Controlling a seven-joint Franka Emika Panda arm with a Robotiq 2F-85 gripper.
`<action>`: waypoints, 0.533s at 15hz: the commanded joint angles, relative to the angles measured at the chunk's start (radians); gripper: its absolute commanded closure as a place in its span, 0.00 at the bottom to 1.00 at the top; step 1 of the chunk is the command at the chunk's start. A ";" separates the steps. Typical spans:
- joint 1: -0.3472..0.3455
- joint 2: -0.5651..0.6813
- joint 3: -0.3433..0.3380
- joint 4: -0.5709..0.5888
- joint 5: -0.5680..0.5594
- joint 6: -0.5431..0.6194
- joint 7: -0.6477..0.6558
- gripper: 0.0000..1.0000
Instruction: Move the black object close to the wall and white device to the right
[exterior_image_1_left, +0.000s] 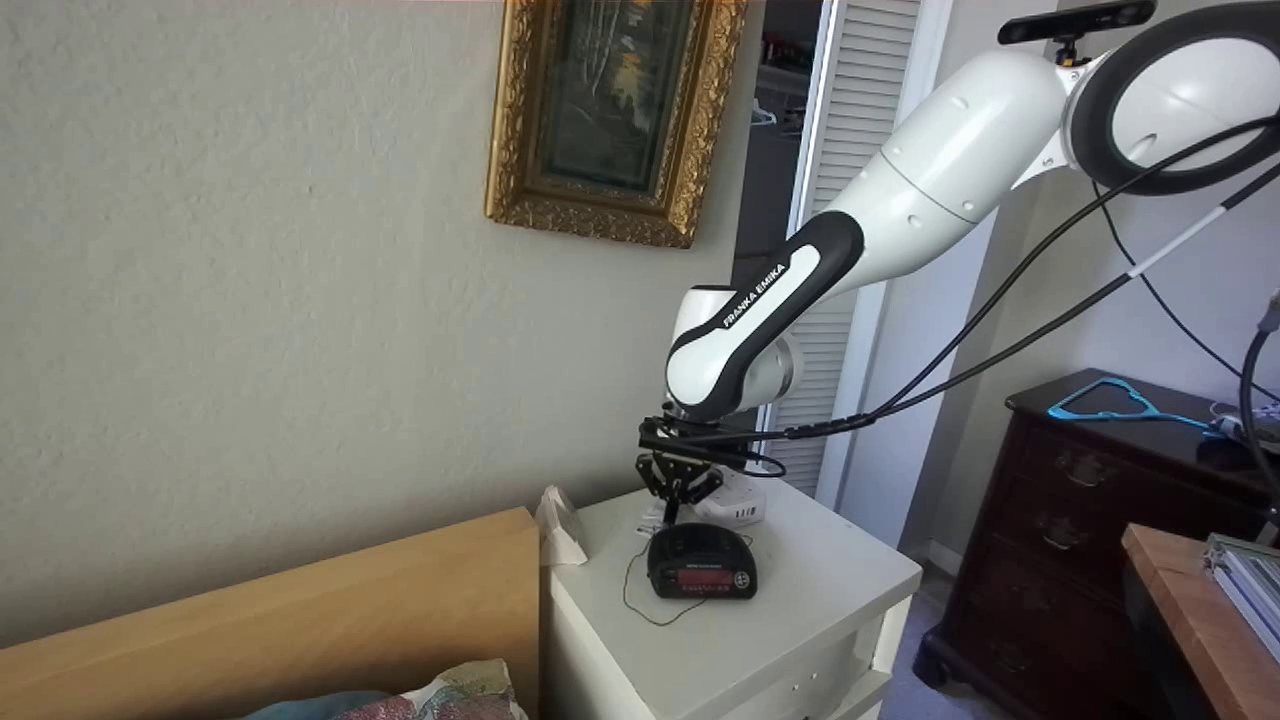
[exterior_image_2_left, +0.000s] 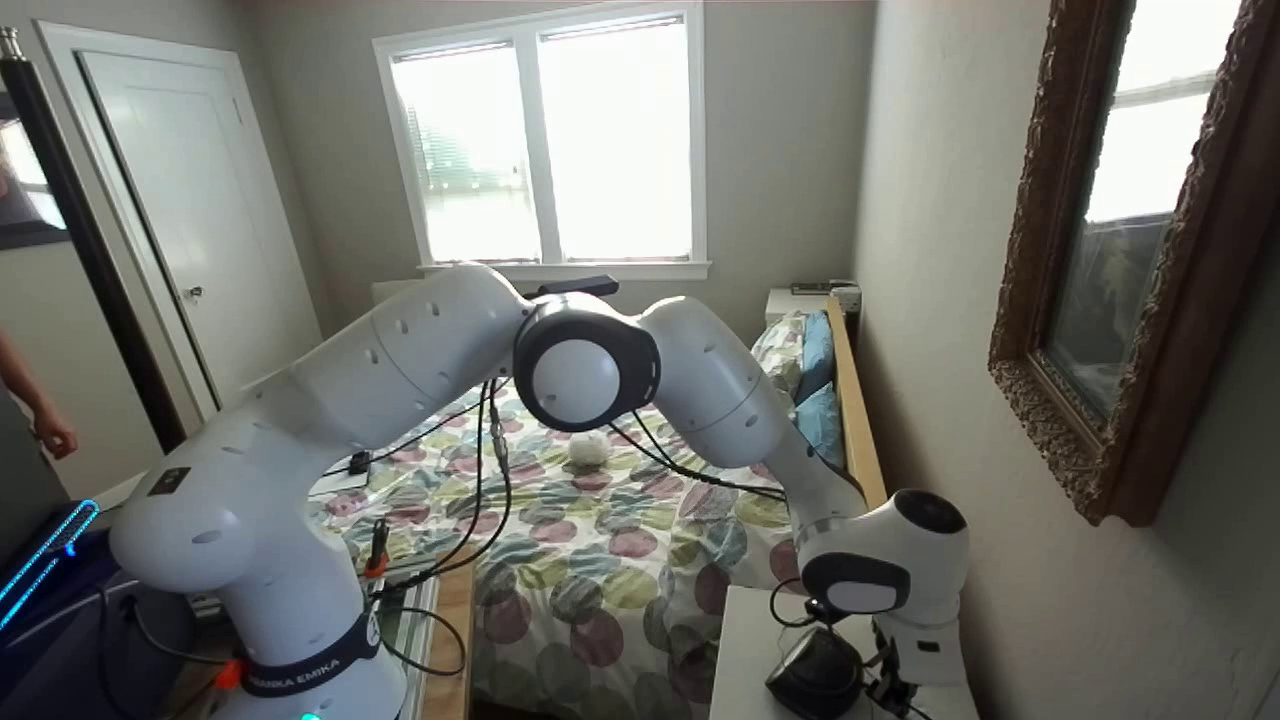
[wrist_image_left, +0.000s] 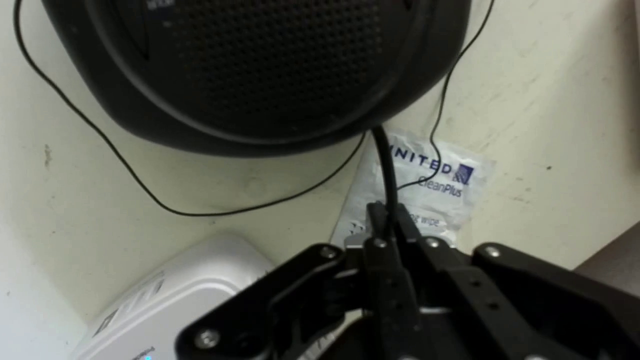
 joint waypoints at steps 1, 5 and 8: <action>0.014 0.014 -0.007 0.023 -0.022 0.051 -0.002 0.99; 0.025 0.037 -0.007 0.051 -0.026 0.084 -0.017 0.99; 0.034 0.056 -0.009 0.083 -0.032 0.074 -0.021 0.99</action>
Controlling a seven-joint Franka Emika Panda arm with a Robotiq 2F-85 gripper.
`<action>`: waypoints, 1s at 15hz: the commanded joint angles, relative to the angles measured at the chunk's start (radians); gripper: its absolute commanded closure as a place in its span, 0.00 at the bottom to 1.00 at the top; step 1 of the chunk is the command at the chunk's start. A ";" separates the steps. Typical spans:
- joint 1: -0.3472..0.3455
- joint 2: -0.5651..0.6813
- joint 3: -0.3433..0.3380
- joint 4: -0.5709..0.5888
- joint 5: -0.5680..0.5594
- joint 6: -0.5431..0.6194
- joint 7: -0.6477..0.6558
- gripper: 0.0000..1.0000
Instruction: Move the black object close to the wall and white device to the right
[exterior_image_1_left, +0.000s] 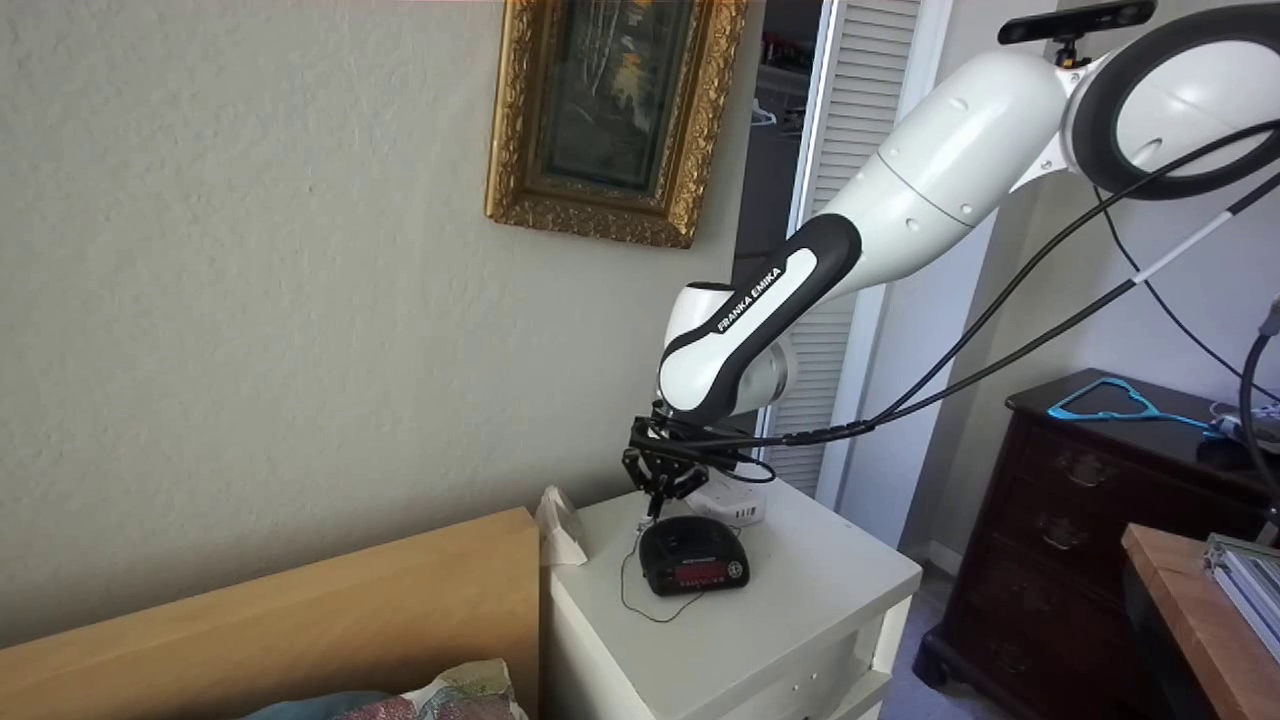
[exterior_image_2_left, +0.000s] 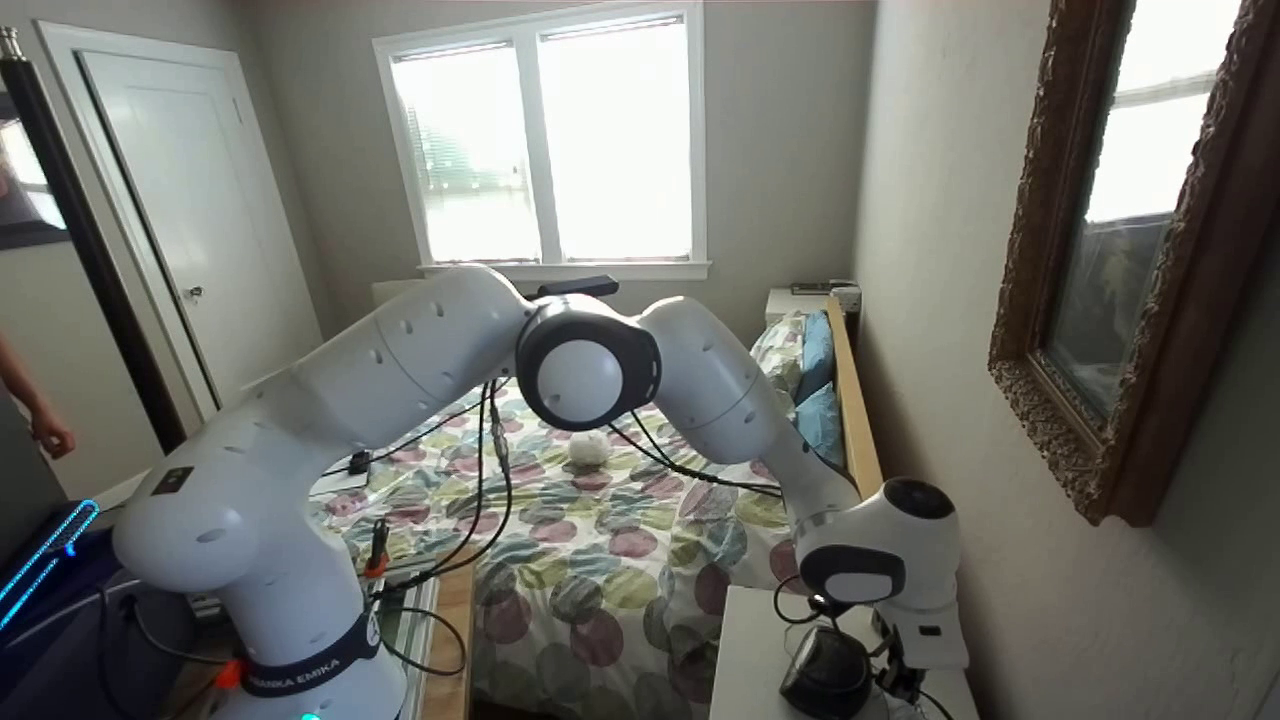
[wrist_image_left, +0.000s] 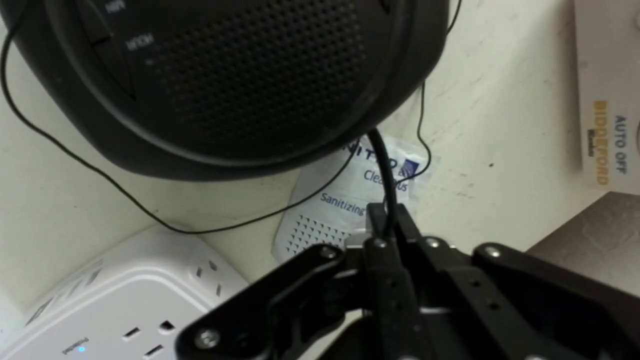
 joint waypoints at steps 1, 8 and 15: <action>0.013 0.051 -0.009 0.076 -0.031 0.004 0.002 0.99; 0.016 0.049 -0.007 0.066 -0.035 0.019 -0.014 0.36; -0.004 -0.012 0.021 -0.037 -0.015 0.070 -0.084 0.19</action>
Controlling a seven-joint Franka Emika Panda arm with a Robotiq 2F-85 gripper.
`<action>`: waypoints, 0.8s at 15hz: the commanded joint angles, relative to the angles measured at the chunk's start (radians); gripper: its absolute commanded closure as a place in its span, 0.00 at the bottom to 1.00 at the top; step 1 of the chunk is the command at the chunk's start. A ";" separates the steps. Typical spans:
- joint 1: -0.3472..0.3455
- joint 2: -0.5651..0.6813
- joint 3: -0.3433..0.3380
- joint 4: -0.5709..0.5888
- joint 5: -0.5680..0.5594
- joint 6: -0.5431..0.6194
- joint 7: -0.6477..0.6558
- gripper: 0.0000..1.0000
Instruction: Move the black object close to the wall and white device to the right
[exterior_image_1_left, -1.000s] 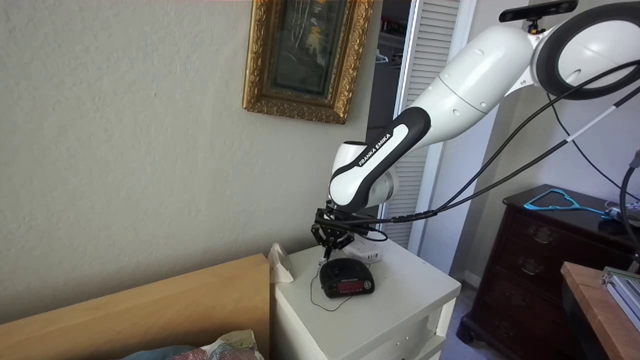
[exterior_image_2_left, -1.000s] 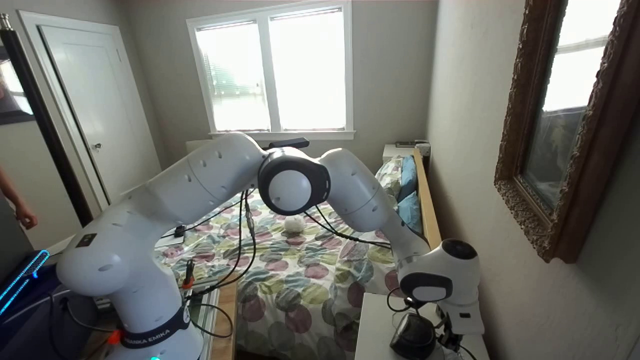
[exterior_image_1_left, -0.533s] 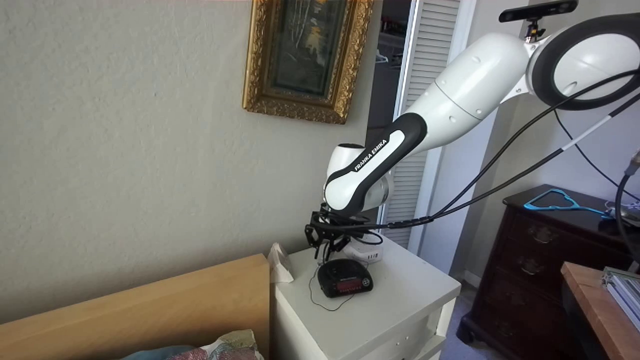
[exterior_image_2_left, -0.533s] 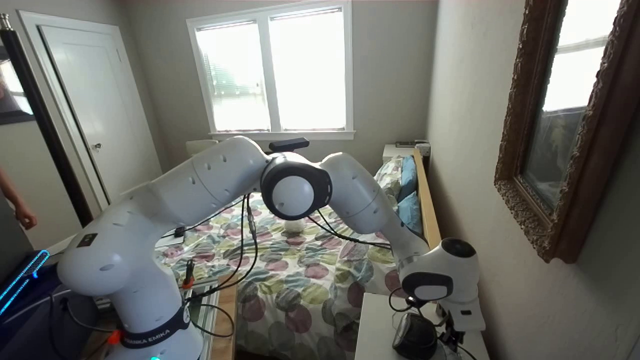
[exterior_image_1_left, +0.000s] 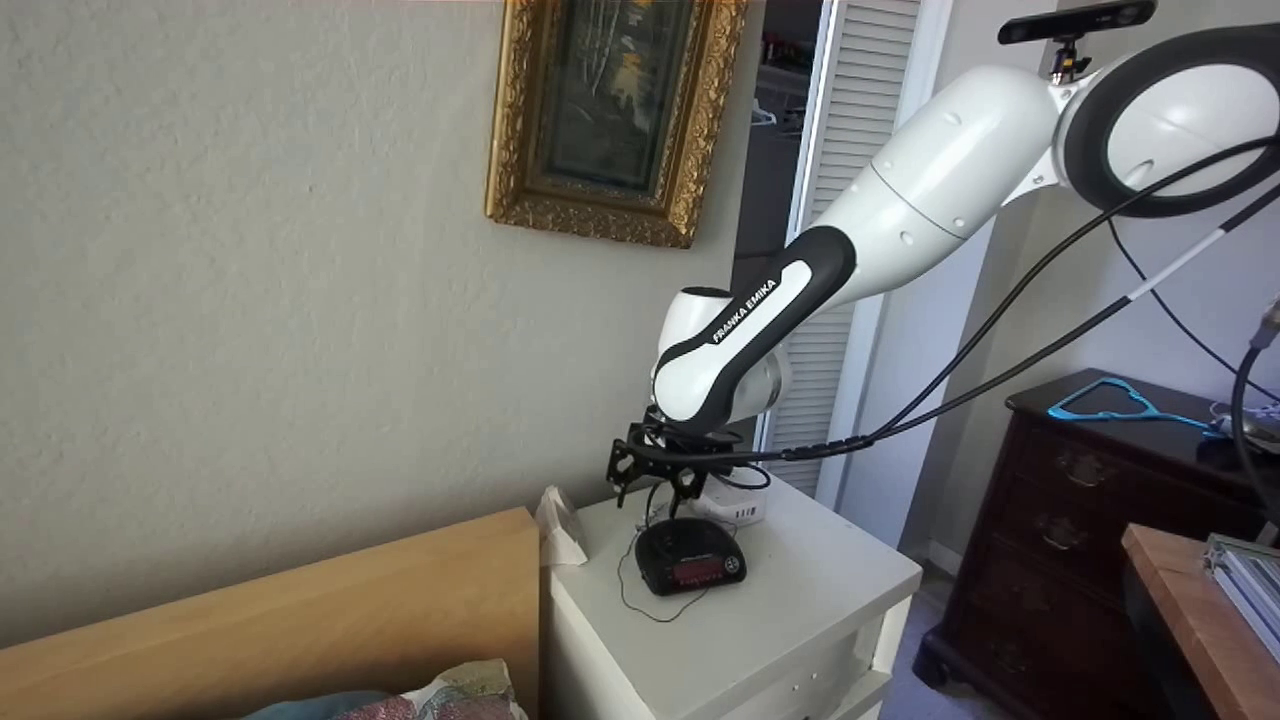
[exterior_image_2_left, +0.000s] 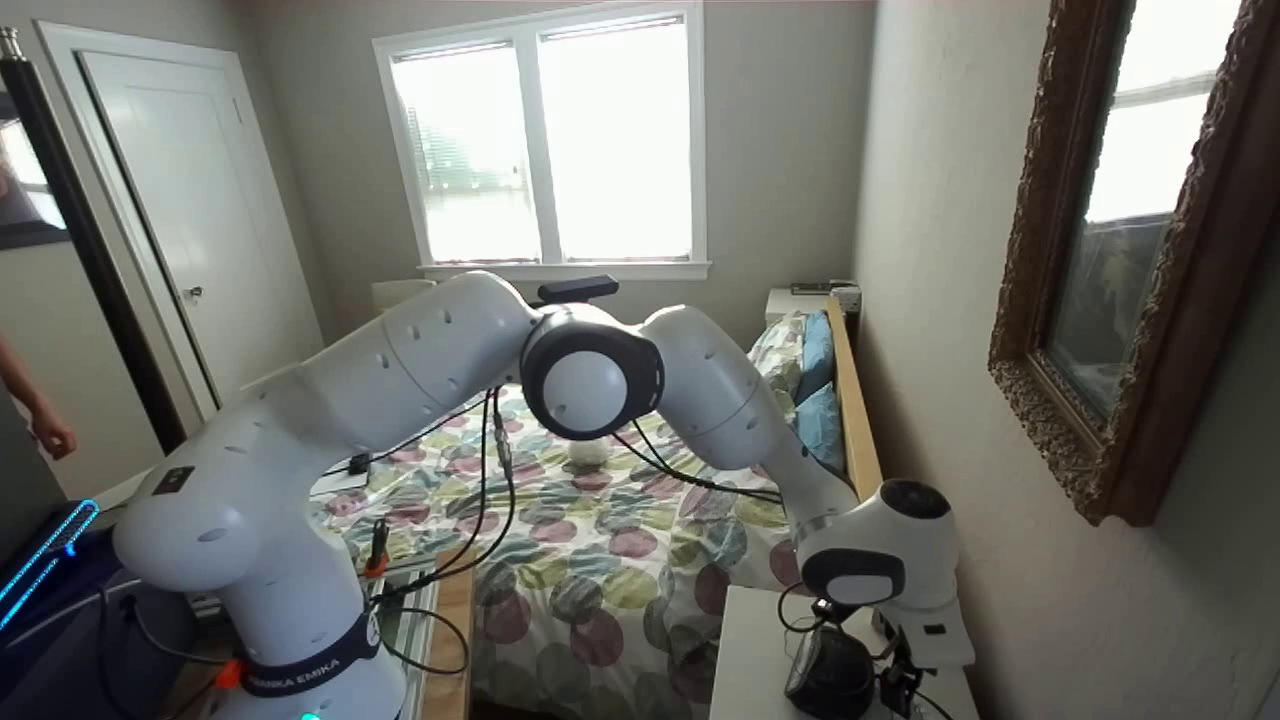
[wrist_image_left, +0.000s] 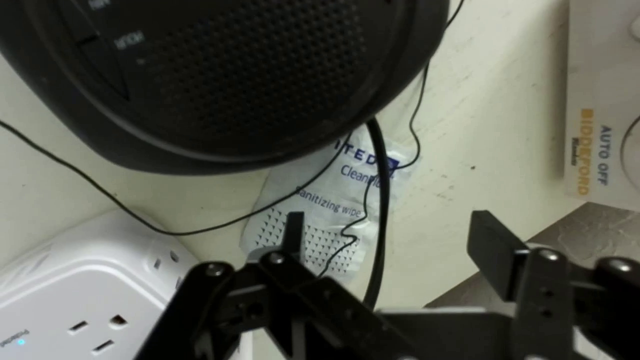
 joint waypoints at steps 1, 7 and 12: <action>-0.011 -0.050 0.025 -0.087 0.000 0.041 -0.049 0.24; -0.006 -0.090 0.044 -0.175 0.003 0.071 -0.132 0.56; 0.000 -0.102 0.048 -0.191 0.008 0.089 -0.169 0.92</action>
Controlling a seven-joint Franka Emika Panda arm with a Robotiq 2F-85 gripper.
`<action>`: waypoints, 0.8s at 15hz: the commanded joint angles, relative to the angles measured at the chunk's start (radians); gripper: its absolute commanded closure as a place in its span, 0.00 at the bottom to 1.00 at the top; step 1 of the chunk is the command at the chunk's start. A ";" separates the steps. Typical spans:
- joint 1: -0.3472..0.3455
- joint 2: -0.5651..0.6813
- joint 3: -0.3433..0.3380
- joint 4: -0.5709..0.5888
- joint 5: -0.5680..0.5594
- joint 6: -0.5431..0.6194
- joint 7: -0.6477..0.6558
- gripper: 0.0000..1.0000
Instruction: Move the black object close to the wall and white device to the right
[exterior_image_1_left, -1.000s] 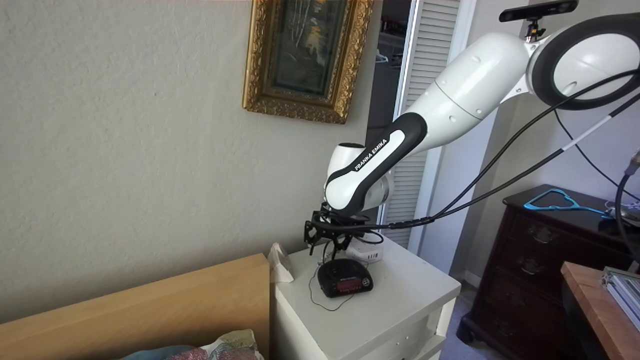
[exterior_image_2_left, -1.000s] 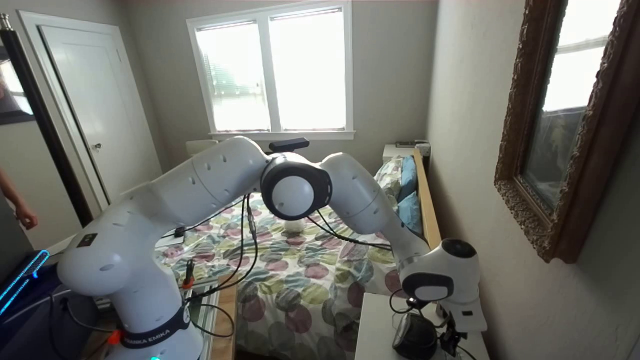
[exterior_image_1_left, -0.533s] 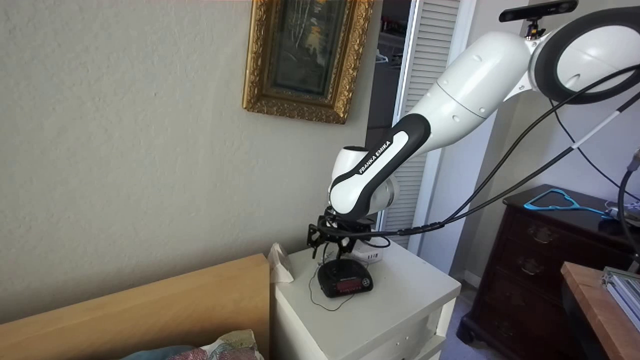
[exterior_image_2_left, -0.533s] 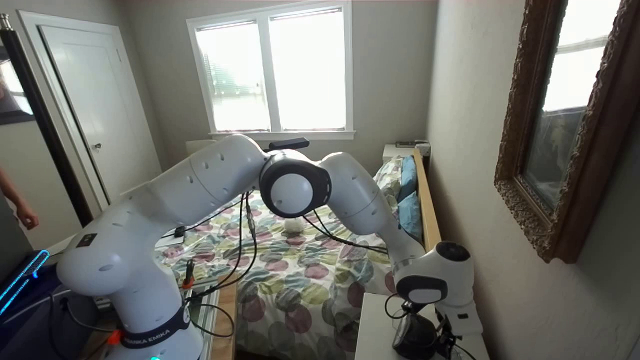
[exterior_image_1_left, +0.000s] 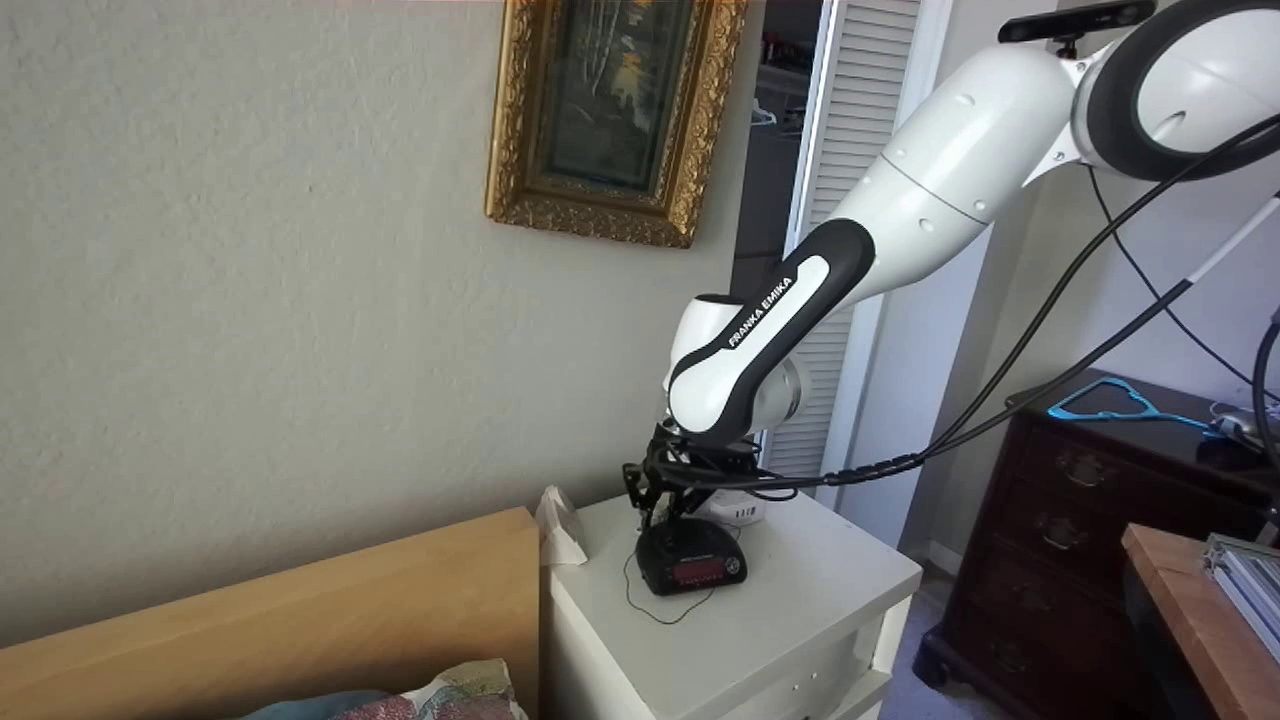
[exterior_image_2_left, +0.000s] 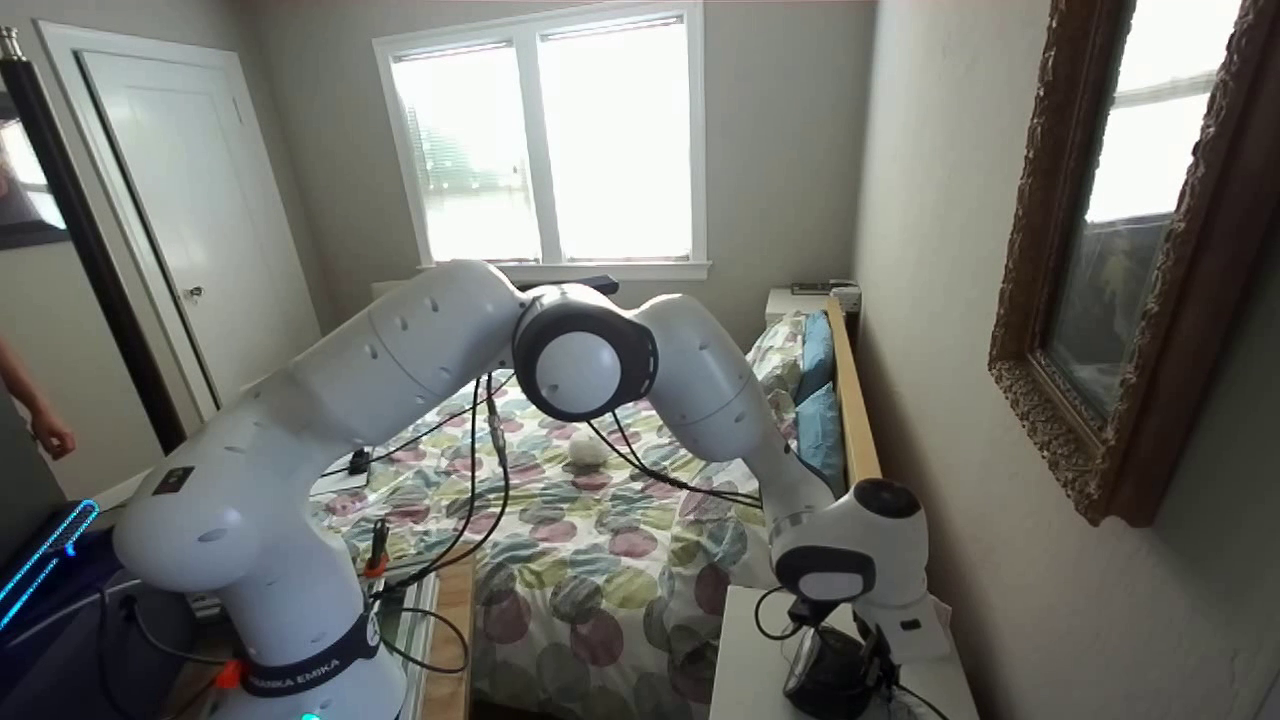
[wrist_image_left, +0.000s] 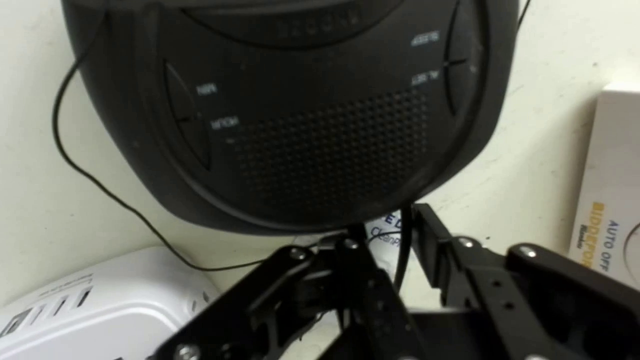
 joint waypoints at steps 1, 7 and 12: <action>0.001 -0.038 0.008 -0.052 0.007 0.024 -0.036 1.00; 0.017 -0.009 -0.009 -0.003 -0.005 0.017 -0.040 0.99; 0.039 0.022 -0.027 0.071 -0.032 -0.007 -0.081 0.99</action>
